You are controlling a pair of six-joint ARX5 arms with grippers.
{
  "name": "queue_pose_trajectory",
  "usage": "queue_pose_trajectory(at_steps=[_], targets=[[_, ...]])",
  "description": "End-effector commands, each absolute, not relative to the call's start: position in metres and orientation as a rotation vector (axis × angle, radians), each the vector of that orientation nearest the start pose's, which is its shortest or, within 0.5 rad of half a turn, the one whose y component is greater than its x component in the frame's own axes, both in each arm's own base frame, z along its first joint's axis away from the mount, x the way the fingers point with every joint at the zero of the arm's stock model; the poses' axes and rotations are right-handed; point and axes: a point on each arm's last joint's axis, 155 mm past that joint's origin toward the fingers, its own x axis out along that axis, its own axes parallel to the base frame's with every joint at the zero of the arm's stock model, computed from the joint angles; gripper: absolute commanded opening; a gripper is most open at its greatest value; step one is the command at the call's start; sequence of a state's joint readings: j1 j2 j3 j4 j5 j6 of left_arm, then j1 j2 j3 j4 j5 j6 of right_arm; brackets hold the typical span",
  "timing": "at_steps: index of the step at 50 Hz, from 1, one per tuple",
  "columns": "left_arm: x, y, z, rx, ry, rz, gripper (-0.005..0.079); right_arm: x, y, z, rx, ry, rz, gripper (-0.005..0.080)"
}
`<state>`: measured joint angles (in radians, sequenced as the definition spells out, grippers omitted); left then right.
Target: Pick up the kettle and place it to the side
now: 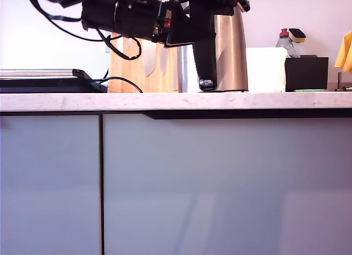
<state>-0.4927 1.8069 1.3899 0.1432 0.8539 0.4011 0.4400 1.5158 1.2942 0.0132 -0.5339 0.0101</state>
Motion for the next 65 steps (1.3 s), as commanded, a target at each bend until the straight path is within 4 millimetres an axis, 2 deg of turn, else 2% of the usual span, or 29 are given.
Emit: queue_pose_trajectory(at_steps=[1, 13, 44, 52, 65], targets=[[0.394, -0.360, 0.261, 0.286, 0.056, -1.336, -0.0023, 0.373, 0.291, 0.400, -0.025, 0.006, 1.002, -0.0011], [0.398, -0.358, 0.271, 0.331, 0.063, -1.326, -0.0023, 0.371, 0.291, 0.415, -0.026, -0.014, 1.002, -0.0011], [0.395, -0.345, 0.298, 0.438, 0.009, -1.254, -0.0023, 0.369, 0.290, 0.420, -0.032, -0.027, 1.002, -0.0011], [0.394, -0.344, 0.303, 0.445, -0.005, -1.245, -0.0023, 0.365, 0.288, 0.429, -0.033, -0.056, 1.002, -0.0011], [0.392, -0.341, 0.327, 0.456, -0.058, -1.226, -0.0023, 0.363, 0.287, 0.437, -0.033, -0.067, 1.001, -0.0011]])
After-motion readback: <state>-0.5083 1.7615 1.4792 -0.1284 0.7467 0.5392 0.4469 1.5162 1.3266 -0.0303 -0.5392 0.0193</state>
